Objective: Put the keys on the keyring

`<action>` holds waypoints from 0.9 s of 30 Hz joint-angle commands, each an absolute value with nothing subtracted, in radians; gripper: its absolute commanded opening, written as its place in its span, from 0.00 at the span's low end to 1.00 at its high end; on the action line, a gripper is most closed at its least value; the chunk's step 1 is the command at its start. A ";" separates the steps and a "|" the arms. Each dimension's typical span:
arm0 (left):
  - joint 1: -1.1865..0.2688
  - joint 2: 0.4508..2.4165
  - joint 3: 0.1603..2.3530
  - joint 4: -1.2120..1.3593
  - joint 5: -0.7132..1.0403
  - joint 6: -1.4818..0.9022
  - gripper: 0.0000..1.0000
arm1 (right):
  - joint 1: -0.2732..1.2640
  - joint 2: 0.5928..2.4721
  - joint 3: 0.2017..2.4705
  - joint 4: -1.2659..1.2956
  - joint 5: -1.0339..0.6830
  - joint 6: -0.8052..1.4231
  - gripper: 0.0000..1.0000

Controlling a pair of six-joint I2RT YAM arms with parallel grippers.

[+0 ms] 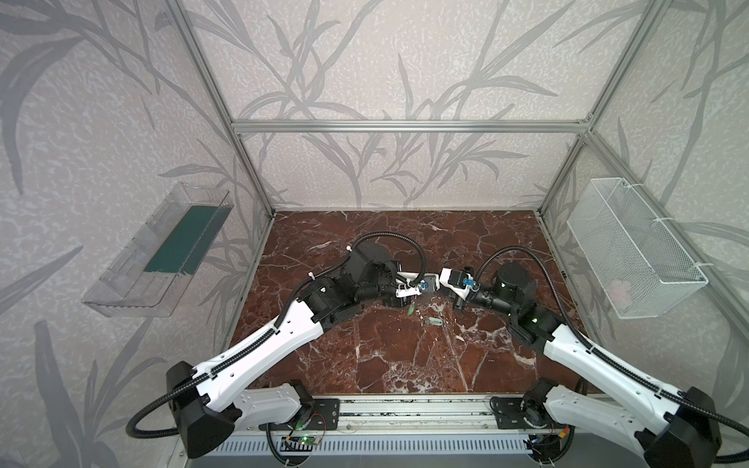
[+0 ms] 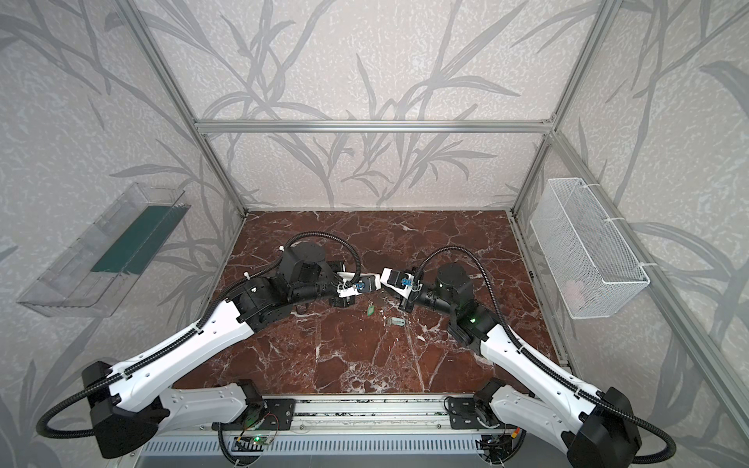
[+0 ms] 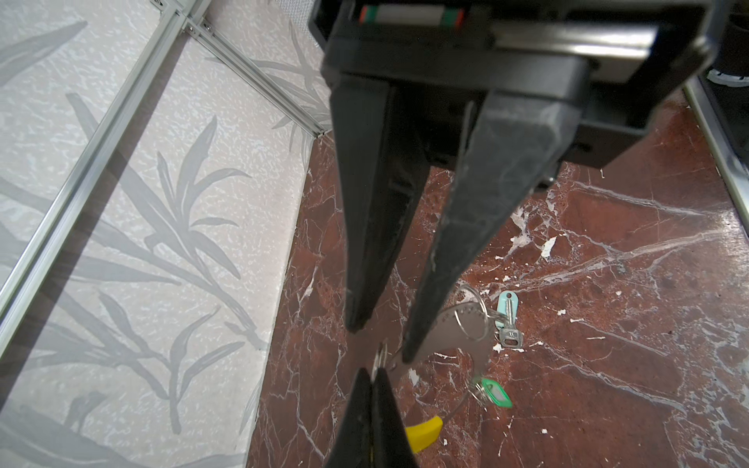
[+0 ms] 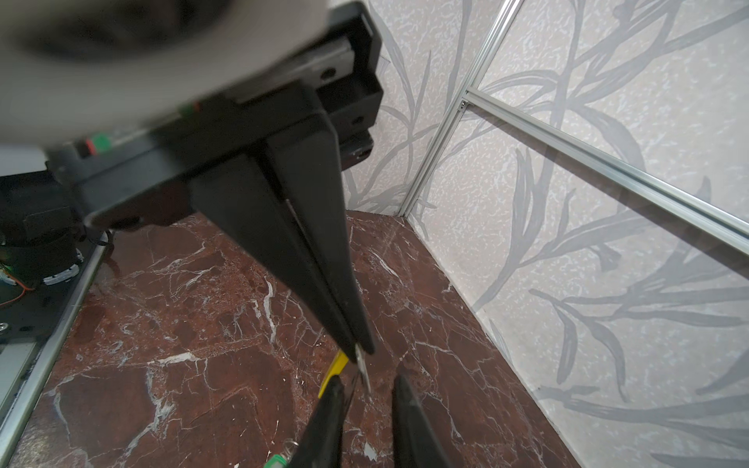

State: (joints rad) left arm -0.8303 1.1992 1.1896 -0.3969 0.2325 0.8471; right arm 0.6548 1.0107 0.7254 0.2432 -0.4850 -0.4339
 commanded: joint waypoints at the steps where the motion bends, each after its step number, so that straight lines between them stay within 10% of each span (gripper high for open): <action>1: -0.839 1.183 1.218 -0.391 0.237 0.873 0.00 | 0.660 1.019 0.746 0.289 -0.501 -0.423 0.21; 27: -0.842 1.151 1.200 -0.358 0.362 0.803 0.00 | 0.660 1.012 0.724 0.269 -0.474 -0.439 0.11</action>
State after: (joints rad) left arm -0.8368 1.1778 1.1900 -0.3782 0.3012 0.8078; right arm 0.6556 1.0176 0.7246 0.2661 -0.4870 -0.4385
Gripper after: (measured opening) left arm 0.052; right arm 0.110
